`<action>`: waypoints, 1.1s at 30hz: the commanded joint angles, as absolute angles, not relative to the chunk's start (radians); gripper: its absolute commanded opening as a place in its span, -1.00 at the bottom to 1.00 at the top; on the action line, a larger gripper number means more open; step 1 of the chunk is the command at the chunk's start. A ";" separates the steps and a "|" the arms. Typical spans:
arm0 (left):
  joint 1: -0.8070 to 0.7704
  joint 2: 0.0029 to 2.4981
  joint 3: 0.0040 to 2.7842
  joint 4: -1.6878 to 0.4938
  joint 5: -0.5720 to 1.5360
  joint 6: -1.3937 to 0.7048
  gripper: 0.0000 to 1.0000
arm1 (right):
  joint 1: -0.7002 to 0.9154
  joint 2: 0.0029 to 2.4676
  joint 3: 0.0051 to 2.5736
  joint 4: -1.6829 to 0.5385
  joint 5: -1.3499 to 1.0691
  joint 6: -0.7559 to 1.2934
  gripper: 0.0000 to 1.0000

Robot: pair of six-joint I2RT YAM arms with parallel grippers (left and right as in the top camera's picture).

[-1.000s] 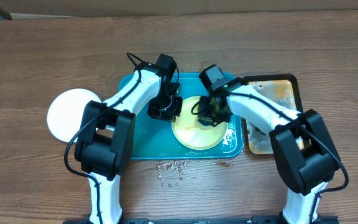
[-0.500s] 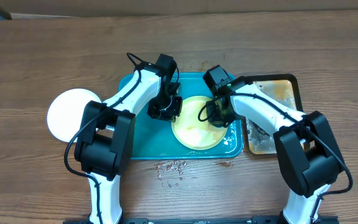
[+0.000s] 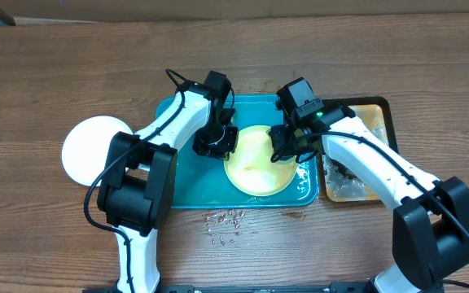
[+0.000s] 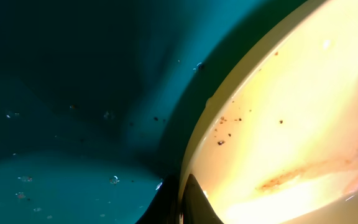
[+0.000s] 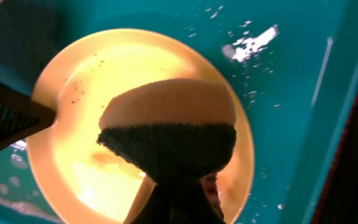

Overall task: Clean dirty plates on tray and stack at the side
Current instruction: 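Scrub the yellow plate with the sponge in the right gripper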

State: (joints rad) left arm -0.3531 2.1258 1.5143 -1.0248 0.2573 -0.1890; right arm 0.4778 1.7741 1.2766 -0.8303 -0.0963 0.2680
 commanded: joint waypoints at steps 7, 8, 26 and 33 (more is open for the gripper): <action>-0.347 2.138 1.506 -1.026 0.203 -0.207 -0.92 | 0.532 1.773 1.273 -0.820 -0.185 0.285 -0.92; -0.347 2.138 1.506 -1.026 0.203 -0.207 -0.91 | 0.540 1.777 1.273 -0.820 -0.185 0.298 -0.92; -0.347 2.138 1.506 -1.024 0.210 -0.218 -0.92 | 0.644 1.798 1.131 -0.574 -0.159 0.443 -0.92; -0.347 2.138 1.506 -1.024 0.211 -0.218 -0.92 | 0.644 1.798 1.052 -0.466 -0.159 0.443 -0.92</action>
State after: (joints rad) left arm -0.3531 2.1258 1.5143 -1.0248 0.2573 -0.2043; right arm 0.6437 1.7947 1.0786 -0.4873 -0.1677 0.4305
